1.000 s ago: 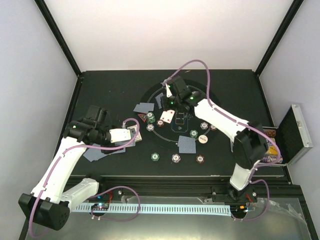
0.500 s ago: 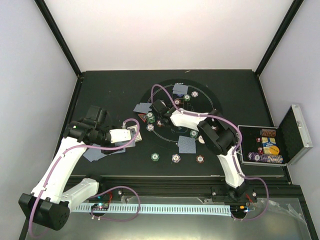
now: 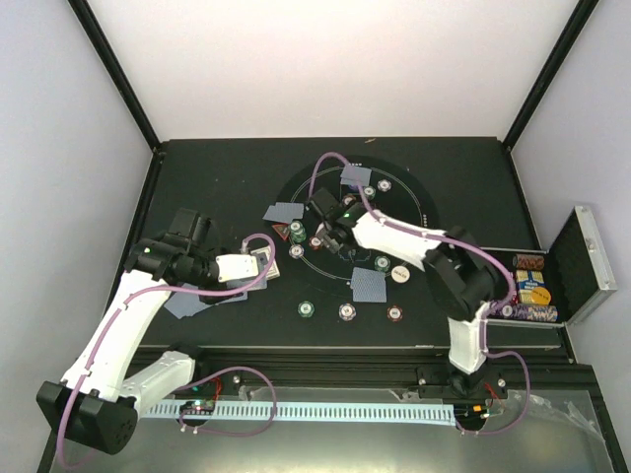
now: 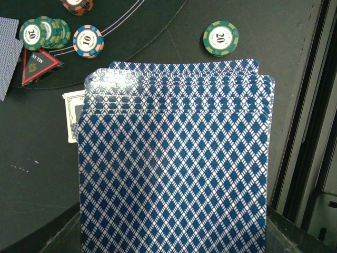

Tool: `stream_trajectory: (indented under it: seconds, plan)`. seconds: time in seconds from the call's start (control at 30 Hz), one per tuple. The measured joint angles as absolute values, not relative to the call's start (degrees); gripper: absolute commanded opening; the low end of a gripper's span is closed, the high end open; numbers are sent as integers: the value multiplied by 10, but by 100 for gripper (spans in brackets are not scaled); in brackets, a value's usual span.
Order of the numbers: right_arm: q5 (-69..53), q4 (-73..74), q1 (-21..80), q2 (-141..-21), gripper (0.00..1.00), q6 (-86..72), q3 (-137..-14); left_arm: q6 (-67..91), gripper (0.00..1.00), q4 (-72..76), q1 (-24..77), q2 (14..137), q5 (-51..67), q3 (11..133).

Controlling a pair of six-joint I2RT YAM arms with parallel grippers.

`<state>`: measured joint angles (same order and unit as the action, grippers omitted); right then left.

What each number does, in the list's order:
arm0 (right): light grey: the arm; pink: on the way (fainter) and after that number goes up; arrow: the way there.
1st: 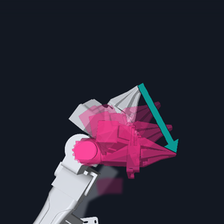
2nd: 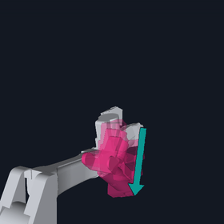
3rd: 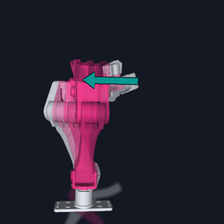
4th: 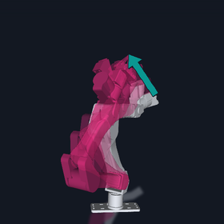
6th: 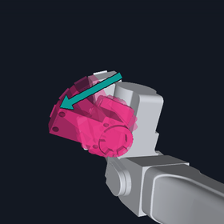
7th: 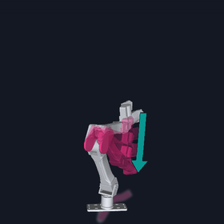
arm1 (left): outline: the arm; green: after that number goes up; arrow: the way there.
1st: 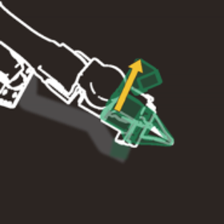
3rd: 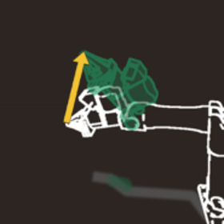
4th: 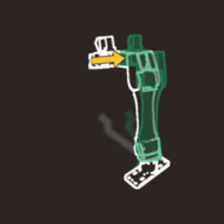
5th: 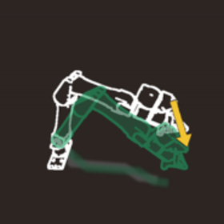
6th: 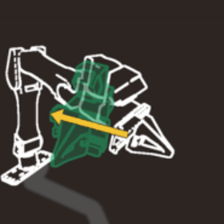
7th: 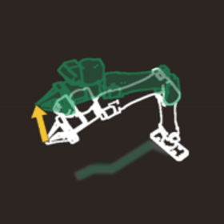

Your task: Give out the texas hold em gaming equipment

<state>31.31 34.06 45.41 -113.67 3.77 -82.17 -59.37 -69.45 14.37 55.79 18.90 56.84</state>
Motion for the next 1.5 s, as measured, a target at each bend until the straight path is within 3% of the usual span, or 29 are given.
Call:
stream_trajectory:
  seconds: [0.27,0.5,0.63,1.5]
  plan:
    - [116,336,453,-956,93,-127,-805,-594,2,-695,144,551,189,568]
    - [-184,130,460,-851,93,-370,-609,-594,2,-695,144,551,193,568]
    - [-274,38,475,-855,93,-477,-543,-594,2,-694,144,551,196,569]
    - [-393,-241,584,-1027,84,-692,-597,-594,2,-691,144,560,201,569]
